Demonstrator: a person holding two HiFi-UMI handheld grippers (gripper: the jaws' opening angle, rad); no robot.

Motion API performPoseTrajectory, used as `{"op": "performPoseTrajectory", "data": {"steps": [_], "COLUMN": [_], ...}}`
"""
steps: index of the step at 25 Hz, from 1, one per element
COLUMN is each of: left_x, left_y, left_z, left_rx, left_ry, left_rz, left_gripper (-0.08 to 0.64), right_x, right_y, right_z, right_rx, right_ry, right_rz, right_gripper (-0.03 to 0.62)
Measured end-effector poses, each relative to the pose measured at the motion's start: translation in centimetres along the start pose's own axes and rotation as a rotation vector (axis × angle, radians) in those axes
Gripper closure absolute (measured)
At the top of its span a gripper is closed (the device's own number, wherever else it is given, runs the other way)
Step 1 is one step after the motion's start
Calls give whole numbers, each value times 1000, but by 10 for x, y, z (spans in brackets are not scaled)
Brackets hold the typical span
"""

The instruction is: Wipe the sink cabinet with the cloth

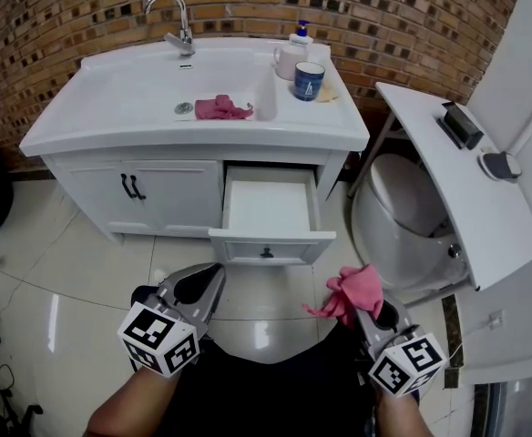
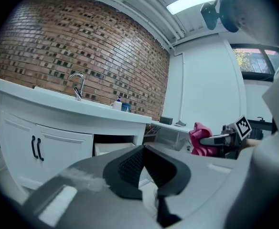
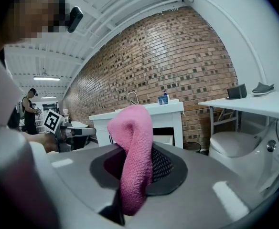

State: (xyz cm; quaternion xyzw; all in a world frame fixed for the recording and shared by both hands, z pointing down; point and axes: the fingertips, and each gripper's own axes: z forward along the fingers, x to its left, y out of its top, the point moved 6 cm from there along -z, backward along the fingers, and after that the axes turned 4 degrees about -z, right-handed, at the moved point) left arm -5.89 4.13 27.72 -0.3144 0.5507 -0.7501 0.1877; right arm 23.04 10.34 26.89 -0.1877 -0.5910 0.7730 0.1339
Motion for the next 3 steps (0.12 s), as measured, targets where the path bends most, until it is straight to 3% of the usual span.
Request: {"op": "performPoseTrajectory", "data": {"steps": [3], "left_x": [1], "left_y": [0], "left_z": [-1], "left_rx": [-2], "left_ry": [6], "left_rz": [6], "left_gripper": [554], "right_x": [0], "right_y": [0], "right_z": [-1], "right_rx": [0], "right_ry": [-2], "right_rz": [-1], "right_gripper": [514]}}
